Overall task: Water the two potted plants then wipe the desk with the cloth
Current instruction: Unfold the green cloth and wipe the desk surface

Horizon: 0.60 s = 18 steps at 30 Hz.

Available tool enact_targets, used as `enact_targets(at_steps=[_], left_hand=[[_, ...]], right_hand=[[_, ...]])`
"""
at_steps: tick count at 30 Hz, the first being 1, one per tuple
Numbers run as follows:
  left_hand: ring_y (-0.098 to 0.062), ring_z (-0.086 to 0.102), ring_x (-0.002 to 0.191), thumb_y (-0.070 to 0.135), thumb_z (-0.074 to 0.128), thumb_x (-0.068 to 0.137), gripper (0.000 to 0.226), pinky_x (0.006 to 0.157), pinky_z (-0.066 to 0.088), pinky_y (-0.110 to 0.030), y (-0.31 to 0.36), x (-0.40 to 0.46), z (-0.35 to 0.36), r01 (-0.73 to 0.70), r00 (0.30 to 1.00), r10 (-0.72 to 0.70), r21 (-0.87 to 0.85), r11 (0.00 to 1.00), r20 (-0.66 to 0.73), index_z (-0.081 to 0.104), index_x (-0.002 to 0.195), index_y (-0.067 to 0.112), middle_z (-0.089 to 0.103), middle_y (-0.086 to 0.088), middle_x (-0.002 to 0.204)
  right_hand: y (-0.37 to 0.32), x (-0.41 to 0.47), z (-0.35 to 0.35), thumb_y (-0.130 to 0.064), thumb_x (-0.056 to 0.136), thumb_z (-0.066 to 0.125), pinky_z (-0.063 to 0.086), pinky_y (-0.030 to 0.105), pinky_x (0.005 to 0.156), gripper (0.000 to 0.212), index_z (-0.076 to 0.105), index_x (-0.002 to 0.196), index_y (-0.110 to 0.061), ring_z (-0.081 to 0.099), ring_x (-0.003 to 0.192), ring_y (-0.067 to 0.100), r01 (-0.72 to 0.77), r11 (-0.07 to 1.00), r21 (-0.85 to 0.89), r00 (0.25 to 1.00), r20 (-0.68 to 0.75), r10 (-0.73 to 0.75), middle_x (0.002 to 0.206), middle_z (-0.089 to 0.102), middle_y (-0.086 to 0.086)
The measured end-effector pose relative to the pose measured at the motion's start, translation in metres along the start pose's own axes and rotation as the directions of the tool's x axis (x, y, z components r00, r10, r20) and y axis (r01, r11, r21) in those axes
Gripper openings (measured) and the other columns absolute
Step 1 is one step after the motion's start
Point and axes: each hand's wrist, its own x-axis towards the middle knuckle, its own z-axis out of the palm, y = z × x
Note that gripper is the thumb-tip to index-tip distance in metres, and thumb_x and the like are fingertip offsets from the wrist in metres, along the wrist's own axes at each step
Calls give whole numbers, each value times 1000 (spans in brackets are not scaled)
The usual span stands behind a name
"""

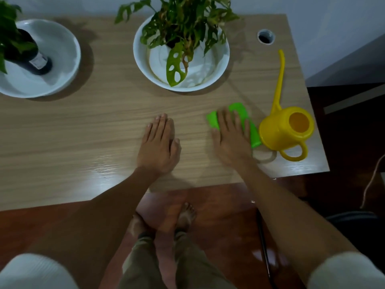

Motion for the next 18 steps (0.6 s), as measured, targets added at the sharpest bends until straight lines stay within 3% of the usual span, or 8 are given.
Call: enact_targets(at_steps=[2, 4, 9, 13, 14, 16, 17, 18], left_hand=[[-26, 11, 162, 40, 26, 104, 68, 131, 9, -48, -3, 0, 3, -5, 1000, 5, 6, 1000, -8, 25, 163, 6, 19, -14, 173], [-26, 11, 162, 40, 27, 104, 68, 131, 8, -47, -4, 0, 4, -6, 1000, 6, -5, 1000, -11, 25, 164, 6, 19, -13, 173], [-24, 10, 162, 35, 32, 107, 65, 132, 6, -43, -7, -1, -11, -10, 1000, 12, -183, 983, 10, 25, 163, 4, 19, -11, 173], [-27, 22, 160, 30, 34, 106, 61, 131, 14, -43, -17, -13, -38, 5, 1000, -11, -237, 971, -21, 32, 161, 4, 29, -14, 169], [-29, 27, 158, 29, 35, 106, 59, 130, 19, -43, -21, -16, -46, 20, 999, -28, -253, 967, -26, 36, 159, 3, 33, -16, 167], [-31, 39, 152, 27, 38, 104, 56, 127, 28, -41, -26, -20, -62, 66, 996, -81, -321, 945, -35, 45, 154, 0, 44, -19, 161], [-32, 45, 147, 26, 41, 104, 54, 124, 32, -39, -28, -21, -69, 105, 992, -124, -376, 921, -27, 50, 151, 0, 50, -20, 156], [-32, 52, 141, 25, 44, 105, 50, 120, 37, -37, -29, -21, -75, 149, 985, -172, -443, 884, -12, 55, 147, 1, 56, -20, 150]], right_hand=[[-7, 43, -7, -48, 106, 18, 2, 59, 125, 65, 10, 164, -21, 6, 159, 26, -144, 986, 79, 990, 22, 143, 172, 10, 1], [-18, 57, -7, -49, 105, 16, -1, 59, 125, 67, 5, 164, -19, 2, 159, 26, -135, 989, 65, 990, 41, 132, 172, 4, 2], [-54, -11, 6, -46, 104, 20, 8, 56, 126, 64, 15, 163, -23, 10, 158, 25, 251, 968, -11, 966, 63, -249, 171, 14, -5], [-83, -64, 10, -33, 107, 32, 7, 44, 128, 53, 32, 159, -22, 16, 156, 15, 431, 876, 218, 890, 61, -453, 167, 25, -8], [-87, -67, 3, -25, 108, 36, 5, 39, 128, 48, 39, 156, -18, 18, 155, 12, 380, 846, 375, 896, 80, -438, 165, 30, -6], [-97, -67, -18, -14, 108, 42, 18, 24, 124, 37, 58, 141, -12, 34, 146, 9, 42, 686, 726, 929, 225, -295, 152, 49, -2], [-101, -64, -32, -16, 107, 44, 34, 14, 111, 31, 66, 129, -13, 50, 133, 9, -231, 486, 843, 924, 346, -161, 137, 63, -2], [-104, -61, -48, -22, 105, 47, 48, 11, 90, 28, 72, 116, -16, 66, 111, 10, -476, 216, 852, 862, 501, -76, 116, 74, -3]])
